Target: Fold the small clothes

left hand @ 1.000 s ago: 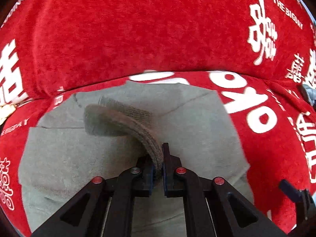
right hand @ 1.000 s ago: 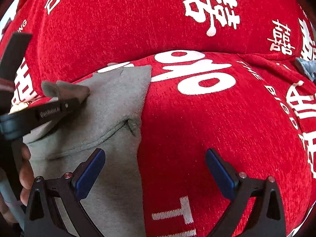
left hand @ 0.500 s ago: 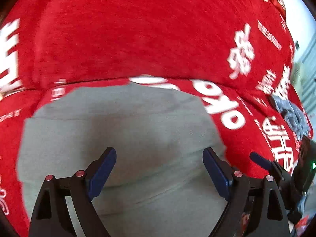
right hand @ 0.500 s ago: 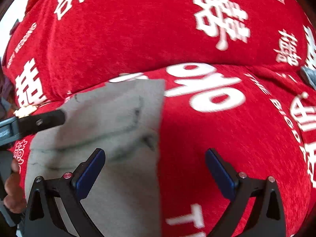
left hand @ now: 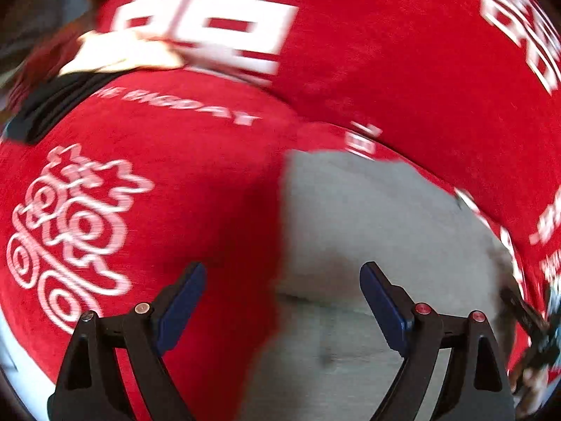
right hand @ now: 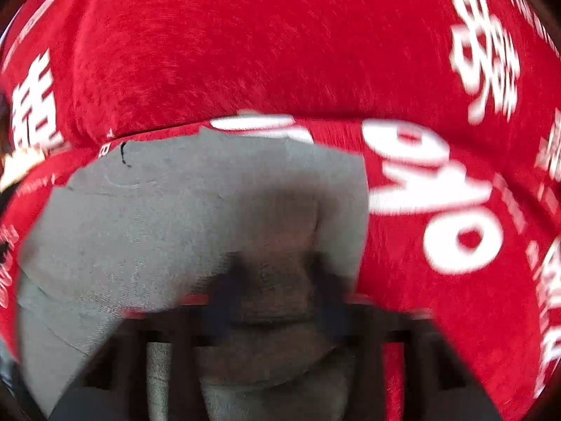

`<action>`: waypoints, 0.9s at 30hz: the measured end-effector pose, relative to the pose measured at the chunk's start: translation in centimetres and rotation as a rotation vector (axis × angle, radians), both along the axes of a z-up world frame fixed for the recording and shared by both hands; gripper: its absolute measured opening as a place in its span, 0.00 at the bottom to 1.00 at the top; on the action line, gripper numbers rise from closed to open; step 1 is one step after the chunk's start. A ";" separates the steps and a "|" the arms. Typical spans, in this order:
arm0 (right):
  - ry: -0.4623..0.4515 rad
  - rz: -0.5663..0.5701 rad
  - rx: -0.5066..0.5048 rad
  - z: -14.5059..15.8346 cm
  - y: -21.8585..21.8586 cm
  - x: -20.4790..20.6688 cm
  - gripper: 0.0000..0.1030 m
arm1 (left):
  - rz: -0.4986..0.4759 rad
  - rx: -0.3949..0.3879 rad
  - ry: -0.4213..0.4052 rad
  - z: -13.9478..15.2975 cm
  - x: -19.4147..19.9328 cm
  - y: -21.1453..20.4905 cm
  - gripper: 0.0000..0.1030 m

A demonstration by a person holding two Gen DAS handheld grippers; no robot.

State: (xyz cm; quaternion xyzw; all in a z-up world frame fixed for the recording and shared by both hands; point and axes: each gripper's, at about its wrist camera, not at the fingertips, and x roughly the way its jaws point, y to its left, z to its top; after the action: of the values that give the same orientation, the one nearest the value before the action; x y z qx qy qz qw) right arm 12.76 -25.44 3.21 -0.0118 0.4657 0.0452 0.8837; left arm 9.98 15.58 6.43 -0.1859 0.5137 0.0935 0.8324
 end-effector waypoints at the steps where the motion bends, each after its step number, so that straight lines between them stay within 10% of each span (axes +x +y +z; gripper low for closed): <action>1: -0.023 -0.001 0.021 0.7 -0.3 -0.3 0.14 | 0.018 0.002 -0.003 0.0 -0.2 0.8 0.87; 13: -0.010 -0.088 0.001 -0.6 -1.8 -0.3 0.14 | -0.149 0.054 0.051 -2.4 0.7 -4.3 0.87; 20: -0.056 -0.148 0.034 2.4 -3.2 -3.6 0.69 | -0.090 0.084 0.111 -3.6 -1.4 -2.3 0.87; 27: -0.041 -0.010 0.047 2.7 0.4 -9.0 0.70 | -0.057 0.100 0.093 -2.8 -4.5 -1.5 0.90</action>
State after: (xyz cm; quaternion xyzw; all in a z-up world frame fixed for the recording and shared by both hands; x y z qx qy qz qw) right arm 3.75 -25.02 5.92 0.0103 0.4464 0.0516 0.8933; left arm 5.49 14.07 3.67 -0.1249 0.5515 0.1038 0.8182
